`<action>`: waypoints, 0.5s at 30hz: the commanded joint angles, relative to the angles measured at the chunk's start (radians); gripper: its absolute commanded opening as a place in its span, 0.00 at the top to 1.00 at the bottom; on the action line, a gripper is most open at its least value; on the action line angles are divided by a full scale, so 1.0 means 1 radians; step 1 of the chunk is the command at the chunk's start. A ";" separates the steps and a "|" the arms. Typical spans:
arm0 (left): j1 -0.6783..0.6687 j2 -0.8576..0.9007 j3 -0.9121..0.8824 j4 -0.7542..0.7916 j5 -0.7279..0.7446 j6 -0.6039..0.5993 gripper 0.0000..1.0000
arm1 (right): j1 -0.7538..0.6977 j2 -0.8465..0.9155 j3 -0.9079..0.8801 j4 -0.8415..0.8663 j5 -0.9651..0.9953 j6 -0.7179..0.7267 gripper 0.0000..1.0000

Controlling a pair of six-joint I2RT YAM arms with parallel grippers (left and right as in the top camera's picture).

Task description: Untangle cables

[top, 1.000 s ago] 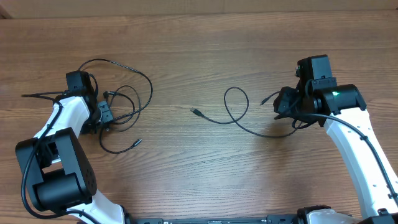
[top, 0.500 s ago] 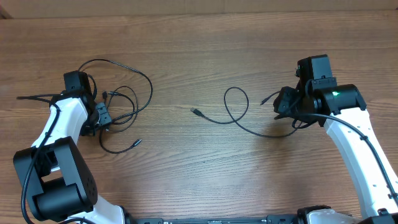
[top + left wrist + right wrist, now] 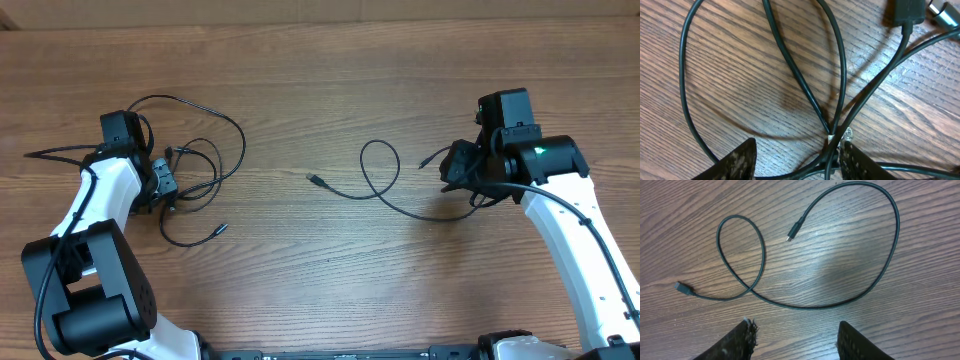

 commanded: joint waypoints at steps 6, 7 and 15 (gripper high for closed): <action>0.000 0.027 -0.018 -0.028 -0.021 0.008 0.47 | -0.002 0.001 0.017 0.002 -0.001 -0.004 0.49; 0.000 0.031 -0.018 -0.033 -0.023 0.008 0.46 | -0.002 0.001 0.017 0.002 -0.001 -0.006 0.49; 0.000 0.044 -0.023 -0.058 -0.079 -0.002 0.48 | -0.002 0.001 0.017 0.002 0.010 -0.011 0.49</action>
